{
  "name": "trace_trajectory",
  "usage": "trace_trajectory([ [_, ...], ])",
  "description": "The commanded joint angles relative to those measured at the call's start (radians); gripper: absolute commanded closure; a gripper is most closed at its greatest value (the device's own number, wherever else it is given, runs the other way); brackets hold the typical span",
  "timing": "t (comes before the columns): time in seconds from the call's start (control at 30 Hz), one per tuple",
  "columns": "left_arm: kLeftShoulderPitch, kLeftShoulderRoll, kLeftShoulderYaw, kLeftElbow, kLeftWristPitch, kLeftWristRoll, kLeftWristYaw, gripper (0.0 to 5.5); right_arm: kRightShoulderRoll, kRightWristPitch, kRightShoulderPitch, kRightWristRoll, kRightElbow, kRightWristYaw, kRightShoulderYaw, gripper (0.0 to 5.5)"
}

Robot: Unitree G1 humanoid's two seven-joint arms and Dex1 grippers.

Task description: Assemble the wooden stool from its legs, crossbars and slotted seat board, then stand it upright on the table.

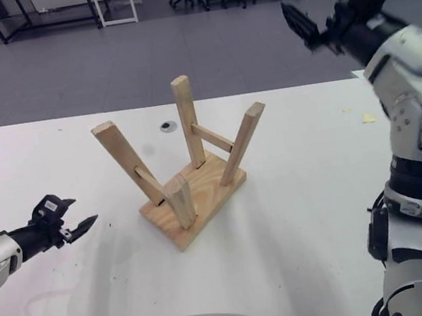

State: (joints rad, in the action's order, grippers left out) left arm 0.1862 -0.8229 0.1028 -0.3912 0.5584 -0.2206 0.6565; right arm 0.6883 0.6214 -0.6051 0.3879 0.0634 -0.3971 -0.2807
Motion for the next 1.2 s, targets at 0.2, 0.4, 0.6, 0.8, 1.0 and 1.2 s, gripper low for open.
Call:
trace_trajectory([
  [0.2, -0.177, 0.168, -0.250, 0.242, -0.059, 0.079, 0.010, 1.89, -0.261, -0.613, 0.081, -0.341, -0.828, -0.221, 0.402, 1.32],
  [0.4, -0.320, 0.314, -0.290, 0.367, -0.119, 0.083, -0.023, 1.89, -0.212, -0.723, 0.163, -0.339, -0.814, -0.472, 0.447, 1.32],
  [0.6, -0.275, 0.342, -0.188, 0.371, -0.173, 0.094, -0.111, 1.89, -0.147, -0.587, 0.396, -0.303, -0.416, -0.348, 0.337, 1.32],
  [0.8, 0.002, 0.314, -0.104, 0.087, -0.107, 0.034, -0.099, 1.89, -0.146, -0.428, 0.649, -0.280, -0.082, -0.246, 0.274, 1.32],
  [1.0, 0.009, 0.362, -0.221, -0.001, 0.050, 0.030, -0.130, 1.89, -0.161, -0.330, 0.656, -0.289, 0.039, -0.270, 0.370, 1.32],
  [1.2, -0.025, 0.430, -0.164, -0.222, 0.253, -0.129, -0.167, 1.89, -0.141, -0.115, 0.692, -0.118, 0.310, -0.338, 0.334, 1.32],
])
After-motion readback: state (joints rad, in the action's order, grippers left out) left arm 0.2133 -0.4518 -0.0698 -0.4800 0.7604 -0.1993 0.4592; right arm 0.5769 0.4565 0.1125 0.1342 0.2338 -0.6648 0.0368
